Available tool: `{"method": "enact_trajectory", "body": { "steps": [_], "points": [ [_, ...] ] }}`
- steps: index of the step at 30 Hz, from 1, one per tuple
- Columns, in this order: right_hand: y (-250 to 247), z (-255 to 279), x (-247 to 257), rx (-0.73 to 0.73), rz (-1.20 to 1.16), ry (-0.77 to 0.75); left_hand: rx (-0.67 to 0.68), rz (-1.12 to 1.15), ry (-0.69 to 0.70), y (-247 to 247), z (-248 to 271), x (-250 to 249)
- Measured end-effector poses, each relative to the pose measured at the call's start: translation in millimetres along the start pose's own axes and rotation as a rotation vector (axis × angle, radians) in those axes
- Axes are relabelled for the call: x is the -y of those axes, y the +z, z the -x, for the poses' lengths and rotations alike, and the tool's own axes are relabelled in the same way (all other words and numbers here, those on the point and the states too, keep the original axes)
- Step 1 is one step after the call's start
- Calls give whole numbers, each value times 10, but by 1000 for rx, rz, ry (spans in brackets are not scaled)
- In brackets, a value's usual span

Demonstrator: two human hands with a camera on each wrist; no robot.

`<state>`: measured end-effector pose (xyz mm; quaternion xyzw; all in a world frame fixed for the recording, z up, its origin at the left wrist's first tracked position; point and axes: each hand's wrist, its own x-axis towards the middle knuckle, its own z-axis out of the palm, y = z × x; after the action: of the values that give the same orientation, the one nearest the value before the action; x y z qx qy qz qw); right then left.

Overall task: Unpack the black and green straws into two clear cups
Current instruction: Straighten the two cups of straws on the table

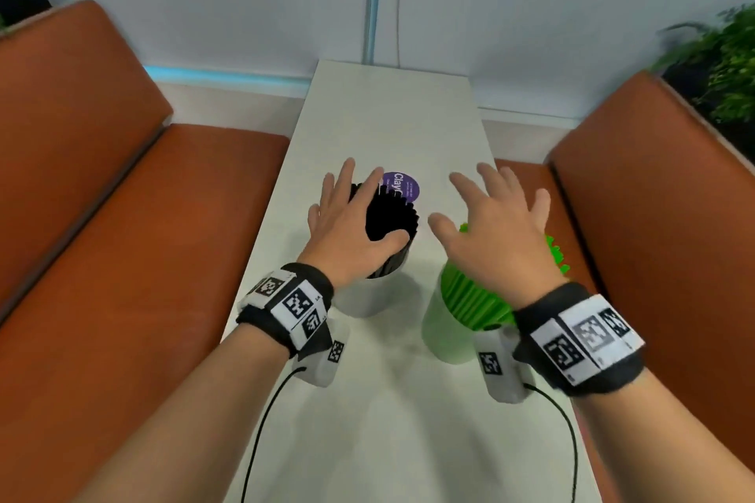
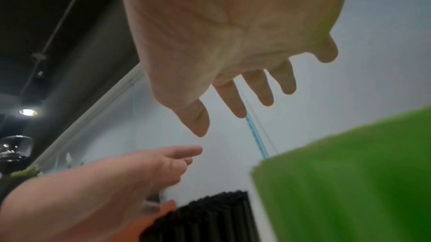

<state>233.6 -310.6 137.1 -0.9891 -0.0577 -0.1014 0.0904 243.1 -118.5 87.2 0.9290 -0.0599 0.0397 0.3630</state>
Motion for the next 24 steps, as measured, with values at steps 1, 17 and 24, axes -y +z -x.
{"method": "enact_trajectory", "body": {
  "steps": [1, 17, 24],
  "points": [
    [-15, 107, -91, 12, 36, 21, 18, -118, 24, 72, -6, -57],
    [503, 80, -504, 73, 260, 5, -5, -709, 20, 526, -220, 197],
    [732, -835, -547, 90, 207, 2, 41, -703, -20, 453, -841, 266]
  ]
}}
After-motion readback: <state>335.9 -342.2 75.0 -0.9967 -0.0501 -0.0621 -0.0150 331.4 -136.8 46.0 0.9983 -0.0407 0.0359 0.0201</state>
